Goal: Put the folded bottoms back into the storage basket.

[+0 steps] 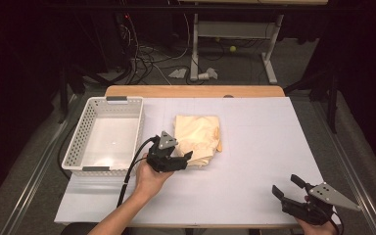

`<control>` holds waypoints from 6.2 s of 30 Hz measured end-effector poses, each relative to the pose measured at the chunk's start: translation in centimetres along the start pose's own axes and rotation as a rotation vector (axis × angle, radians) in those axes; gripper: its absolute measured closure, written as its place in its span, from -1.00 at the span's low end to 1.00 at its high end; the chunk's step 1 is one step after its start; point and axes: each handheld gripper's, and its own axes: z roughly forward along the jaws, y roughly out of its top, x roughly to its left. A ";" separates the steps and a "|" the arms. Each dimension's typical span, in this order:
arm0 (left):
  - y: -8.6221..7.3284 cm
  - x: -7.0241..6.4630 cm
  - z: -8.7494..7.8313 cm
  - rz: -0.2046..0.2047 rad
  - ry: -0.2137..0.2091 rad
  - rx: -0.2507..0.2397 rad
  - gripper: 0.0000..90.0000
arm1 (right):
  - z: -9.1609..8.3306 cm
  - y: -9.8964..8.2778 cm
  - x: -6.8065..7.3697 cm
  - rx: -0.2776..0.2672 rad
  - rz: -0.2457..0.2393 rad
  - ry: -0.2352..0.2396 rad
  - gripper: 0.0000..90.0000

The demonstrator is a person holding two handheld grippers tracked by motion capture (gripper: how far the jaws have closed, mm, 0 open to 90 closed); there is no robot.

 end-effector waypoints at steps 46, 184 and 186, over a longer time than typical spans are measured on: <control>3.4 7.4 10.3 -0.332 -0.027 0.336 -0.67 | 0.3 0.0 -0.1 0.019 0.004 0.021 -0.50; 6.9 6.7 -8.2 -0.202 -0.202 -0.049 0.52 | 0.2 -0.1 -0.1 0.018 0.000 0.015 -0.50; 6.8 6.9 -8.5 -0.207 -0.200 -0.055 0.52 | 0.1 -0.1 -0.1 0.015 0.001 0.013 -0.50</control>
